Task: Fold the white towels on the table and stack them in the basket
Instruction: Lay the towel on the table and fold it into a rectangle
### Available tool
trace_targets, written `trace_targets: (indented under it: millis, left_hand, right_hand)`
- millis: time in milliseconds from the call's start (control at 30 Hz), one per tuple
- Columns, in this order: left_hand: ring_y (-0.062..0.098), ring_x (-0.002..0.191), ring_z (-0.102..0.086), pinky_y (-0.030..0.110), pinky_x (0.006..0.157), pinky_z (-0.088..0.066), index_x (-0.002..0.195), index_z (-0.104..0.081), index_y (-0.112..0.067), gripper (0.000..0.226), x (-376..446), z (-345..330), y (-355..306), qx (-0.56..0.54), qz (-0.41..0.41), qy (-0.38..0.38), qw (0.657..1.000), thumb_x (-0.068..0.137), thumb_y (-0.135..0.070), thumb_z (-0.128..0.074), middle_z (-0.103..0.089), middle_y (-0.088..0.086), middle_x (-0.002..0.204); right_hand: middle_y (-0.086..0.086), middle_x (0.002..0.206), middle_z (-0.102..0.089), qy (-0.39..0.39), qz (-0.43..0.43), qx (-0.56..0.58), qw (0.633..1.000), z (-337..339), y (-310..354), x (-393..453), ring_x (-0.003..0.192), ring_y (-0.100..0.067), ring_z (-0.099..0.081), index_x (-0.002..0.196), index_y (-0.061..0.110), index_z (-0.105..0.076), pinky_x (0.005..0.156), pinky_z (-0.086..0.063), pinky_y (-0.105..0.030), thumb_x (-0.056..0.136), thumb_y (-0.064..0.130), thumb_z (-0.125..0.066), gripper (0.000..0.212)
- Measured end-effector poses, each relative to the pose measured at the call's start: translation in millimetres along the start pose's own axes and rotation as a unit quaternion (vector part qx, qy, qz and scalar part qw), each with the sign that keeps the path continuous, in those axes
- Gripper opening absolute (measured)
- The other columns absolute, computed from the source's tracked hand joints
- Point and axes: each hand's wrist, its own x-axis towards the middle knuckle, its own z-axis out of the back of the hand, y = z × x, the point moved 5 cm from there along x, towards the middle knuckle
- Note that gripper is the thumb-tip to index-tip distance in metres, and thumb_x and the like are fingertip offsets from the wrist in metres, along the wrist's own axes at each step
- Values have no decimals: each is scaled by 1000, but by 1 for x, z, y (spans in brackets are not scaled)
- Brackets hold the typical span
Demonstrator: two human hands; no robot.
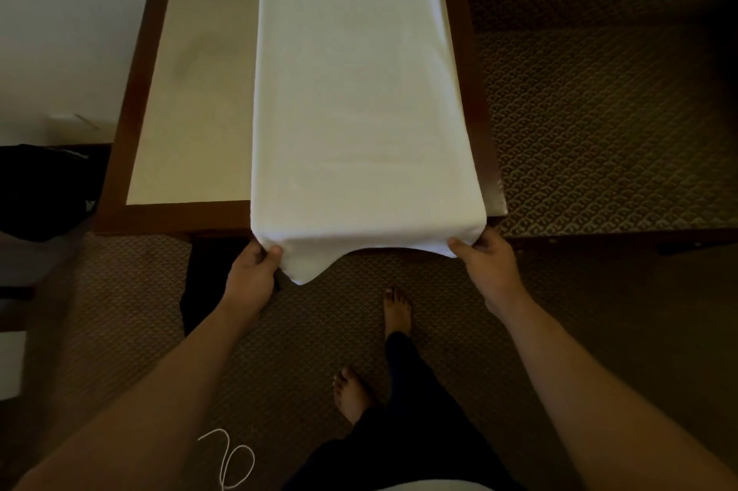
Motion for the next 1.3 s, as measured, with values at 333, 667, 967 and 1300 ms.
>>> trace_targets:
  millis: [333,667,967,1300]
  left_hand:
    - [28,113,-64,50,99,-52,124,-60,-25,21,-23,7,15,31,22,-2,999,105,-32,-54,-66,1,120]
    - [17,99,-64,30,76,-53,141,-44,-18,41,-92,13,17,39,4,3,999,104,-26,-58,-63,0,115]
    - [17,92,-62,33,74,-58,108,-66,-28,16,-119,42,-8,71,-80,16,994,107,-22,-51,-63,-4,114]
    - [28,111,-69,43,97,-56,124,-68,-13,46,-111,70,-40,-44,-21,153,987,91,17,-57,-71,12,122]
  right_hand:
    - [6,119,-71,63,-2,-54,997,13,3,-18,111,-10,-66,123,20,-69,97,-54,-35,96,15,-69,27]
    - [-3,130,-60,25,29,-150,988,20,9,-70,121,-23,-57,149,17,-45,105,-47,-42,105,15,-53,44]
    - [-1,110,-59,7,49,-100,994,41,28,-94,98,-21,-58,107,18,-59,66,-59,-34,103,9,-54,11]
    - [-5,118,-72,128,3,12,992,53,61,-90,115,-24,-66,114,17,-71,78,-62,-29,84,-27,-54,56]
